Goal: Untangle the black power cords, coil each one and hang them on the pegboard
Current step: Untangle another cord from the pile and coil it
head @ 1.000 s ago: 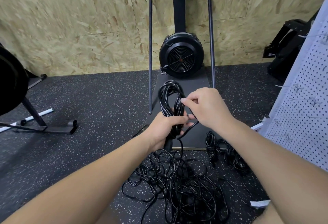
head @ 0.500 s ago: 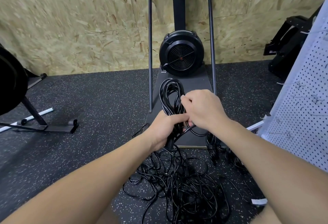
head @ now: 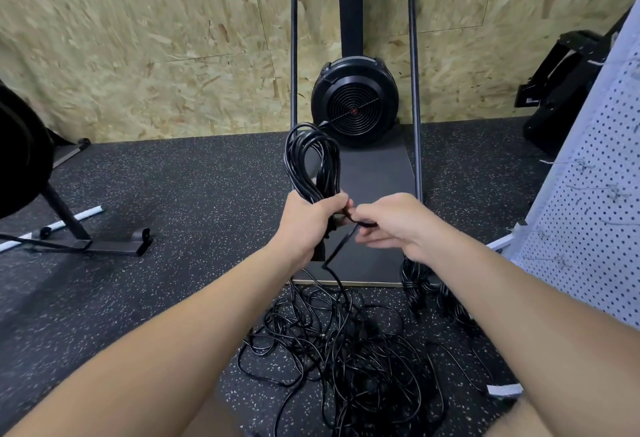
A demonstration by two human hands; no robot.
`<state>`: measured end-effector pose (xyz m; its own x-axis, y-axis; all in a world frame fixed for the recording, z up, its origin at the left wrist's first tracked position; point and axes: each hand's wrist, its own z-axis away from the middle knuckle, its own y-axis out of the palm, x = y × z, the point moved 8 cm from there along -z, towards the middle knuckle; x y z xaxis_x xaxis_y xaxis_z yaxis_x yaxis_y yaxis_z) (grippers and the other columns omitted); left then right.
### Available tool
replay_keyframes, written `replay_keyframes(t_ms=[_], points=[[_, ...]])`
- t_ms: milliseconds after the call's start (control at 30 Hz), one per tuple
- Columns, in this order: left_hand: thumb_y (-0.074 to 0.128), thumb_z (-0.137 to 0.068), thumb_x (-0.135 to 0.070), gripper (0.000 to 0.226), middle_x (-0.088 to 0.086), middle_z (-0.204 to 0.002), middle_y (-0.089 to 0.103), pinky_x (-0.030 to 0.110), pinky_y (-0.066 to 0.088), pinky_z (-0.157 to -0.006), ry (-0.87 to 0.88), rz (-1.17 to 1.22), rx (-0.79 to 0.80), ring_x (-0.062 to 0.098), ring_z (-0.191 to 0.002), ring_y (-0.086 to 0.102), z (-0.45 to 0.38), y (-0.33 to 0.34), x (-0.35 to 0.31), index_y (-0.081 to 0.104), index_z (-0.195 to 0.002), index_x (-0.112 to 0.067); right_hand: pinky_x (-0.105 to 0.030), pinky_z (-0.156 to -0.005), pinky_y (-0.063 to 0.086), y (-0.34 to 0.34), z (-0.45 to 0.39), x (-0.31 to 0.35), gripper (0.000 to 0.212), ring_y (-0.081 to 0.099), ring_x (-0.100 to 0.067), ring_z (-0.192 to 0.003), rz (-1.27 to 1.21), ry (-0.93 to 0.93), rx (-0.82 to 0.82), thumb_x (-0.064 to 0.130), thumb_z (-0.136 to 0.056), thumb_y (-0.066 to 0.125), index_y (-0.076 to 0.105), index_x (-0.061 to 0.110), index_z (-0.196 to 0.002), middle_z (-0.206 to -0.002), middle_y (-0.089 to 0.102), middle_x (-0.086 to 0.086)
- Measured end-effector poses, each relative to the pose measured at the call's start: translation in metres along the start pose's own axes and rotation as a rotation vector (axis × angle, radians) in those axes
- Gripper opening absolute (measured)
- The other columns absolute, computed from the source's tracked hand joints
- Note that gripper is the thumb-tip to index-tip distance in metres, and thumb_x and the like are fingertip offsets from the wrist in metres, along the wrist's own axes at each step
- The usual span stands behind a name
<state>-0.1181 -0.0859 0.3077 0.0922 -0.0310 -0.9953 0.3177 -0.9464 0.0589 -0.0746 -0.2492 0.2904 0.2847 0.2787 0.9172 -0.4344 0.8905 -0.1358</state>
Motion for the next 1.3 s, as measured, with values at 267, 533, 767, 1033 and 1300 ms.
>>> replay_keyframes(t_ms=[267,533,767,1033,1300], points=[[0.07,-0.095,-0.001,0.012,0.015,-0.08,0.073,0.049,0.057,-0.084,-0.048,0.038,-0.15,0.03,-0.081,0.069,-0.009,-0.024,0.008,0.074,-0.084,-0.003,-0.027,-0.066,0.065,-0.025,-0.011,0.012,0.014,0.076,-0.014,-0.068,0.19,-0.259,-0.141,0.001,-0.102,0.071,0.073,0.007,-0.114,-0.098,0.078,-0.018],[0.067,-0.101,-0.002,0.005,0.012,-0.081,0.061,0.042,0.064,-0.081,-0.112,0.251,-0.059,0.02,-0.067,0.062,-0.014,-0.019,-0.001,0.067,-0.096,0.001,-0.044,-0.082,0.059,-0.013,-0.008,0.038,0.025,0.067,-0.026,-0.088,1.152,-0.5,-0.108,0.03,-0.109,0.053,0.073,0.034,-0.094,-0.099,0.072,0.006],[0.065,-0.102,-0.009,0.005,0.005,-0.08,0.059,0.03,0.047,-0.06,-0.167,0.2,-0.076,0.017,-0.066,0.054,-0.016,-0.029,0.012,0.061,-0.103,-0.006,-0.02,-0.06,0.04,0.026,0.029,0.02,0.034,0.042,-0.011,-0.06,0.88,-0.425,0.499,0.027,-0.114,0.047,0.072,0.02,-0.091,-0.061,0.049,0.016],[0.075,-0.1,-0.021,0.019,0.008,-0.076,0.061,0.03,0.049,-0.055,-0.303,0.038,0.126,0.021,-0.059,0.054,-0.004,-0.014,0.023,0.063,-0.092,-0.008,-0.034,-0.07,0.038,0.02,0.043,0.051,0.031,0.043,-0.021,-0.067,0.487,-0.596,0.46,0.045,-0.105,0.071,0.079,0.02,-0.089,-0.069,0.053,-0.014],[0.074,-0.1,-0.01,0.012,0.008,-0.074,0.059,0.028,0.054,-0.052,-0.414,0.213,-0.096,0.018,-0.055,0.058,-0.007,-0.029,0.035,0.066,-0.091,-0.007,-0.02,-0.053,0.032,0.0,0.044,0.063,0.036,0.042,-0.006,-0.05,0.509,-0.796,0.027,0.036,-0.107,0.069,0.073,0.018,-0.077,-0.053,0.051,0.007]])
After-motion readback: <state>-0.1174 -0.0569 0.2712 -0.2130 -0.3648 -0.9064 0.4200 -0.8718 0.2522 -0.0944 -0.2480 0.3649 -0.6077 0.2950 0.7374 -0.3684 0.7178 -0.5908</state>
